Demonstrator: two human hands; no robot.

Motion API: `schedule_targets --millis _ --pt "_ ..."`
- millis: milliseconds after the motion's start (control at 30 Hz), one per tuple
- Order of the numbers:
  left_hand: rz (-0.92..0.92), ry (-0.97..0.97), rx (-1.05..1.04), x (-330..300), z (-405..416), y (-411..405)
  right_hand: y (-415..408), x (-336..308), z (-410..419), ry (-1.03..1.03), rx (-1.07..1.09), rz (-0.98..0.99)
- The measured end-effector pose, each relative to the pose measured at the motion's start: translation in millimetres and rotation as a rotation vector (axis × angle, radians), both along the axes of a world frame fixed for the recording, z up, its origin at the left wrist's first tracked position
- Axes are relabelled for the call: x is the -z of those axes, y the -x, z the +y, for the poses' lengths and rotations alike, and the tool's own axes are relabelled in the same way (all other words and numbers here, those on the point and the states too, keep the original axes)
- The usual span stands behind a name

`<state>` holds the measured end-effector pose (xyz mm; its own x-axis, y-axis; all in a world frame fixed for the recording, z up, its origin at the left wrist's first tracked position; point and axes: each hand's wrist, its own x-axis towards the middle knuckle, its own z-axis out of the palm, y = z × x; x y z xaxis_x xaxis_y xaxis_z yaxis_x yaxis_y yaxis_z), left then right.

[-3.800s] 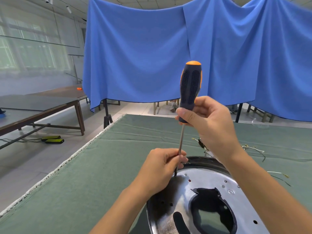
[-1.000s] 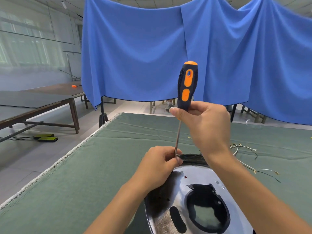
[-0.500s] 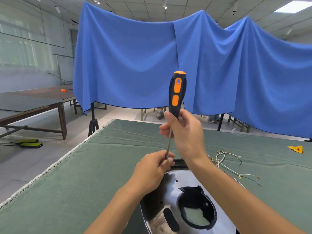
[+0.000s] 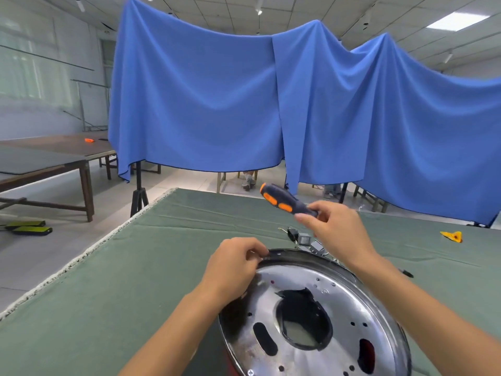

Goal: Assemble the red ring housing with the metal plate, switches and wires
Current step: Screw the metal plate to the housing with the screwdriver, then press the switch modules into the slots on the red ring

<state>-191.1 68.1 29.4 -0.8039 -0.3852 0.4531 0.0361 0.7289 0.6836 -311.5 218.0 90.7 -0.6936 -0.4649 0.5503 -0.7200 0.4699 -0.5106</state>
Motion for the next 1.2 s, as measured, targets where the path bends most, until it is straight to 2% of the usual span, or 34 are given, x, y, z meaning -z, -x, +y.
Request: schedule_targets --millis 133,300,433,667,767,900,1067,1200 --pt "0.042 -0.013 -0.029 0.5 -2.3 -1.9 25.3 30.5 28.2 -0.226 0.181 -0.125" --pt "-0.142 -0.265 -0.016 3.4 -5.1 -2.4 48.8 54.3 46.6 -0.351 0.262 -0.352" --pt "-0.313 -0.384 -0.04 7.3 -7.6 -4.2 50.2 57.2 45.6 -0.286 0.196 -0.512" --pt "-0.31 -0.409 -0.091 6.4 -10.5 -4.9 40.7 50.1 46.8 -0.212 0.119 -0.45" --pt "-0.235 -0.468 -0.131 1.1 -21.3 -10.5 37.4 35.4 50.0 -0.067 0.06 -0.471" --pt "-0.001 -0.64 -0.309 -4.9 -45.7 -17.9 23.5 9.9 47.4 0.195 -0.063 -0.632" --pt "0.182 -1.106 -0.401 3.1 -58.7 -18.5 3.5 7.0 28.8 0.278 -0.188 -0.749" --pt "0.222 -1.333 -0.387 8.7 -58.0 -16.7 -14.4 8.9 8.0 0.303 -0.318 -0.764"
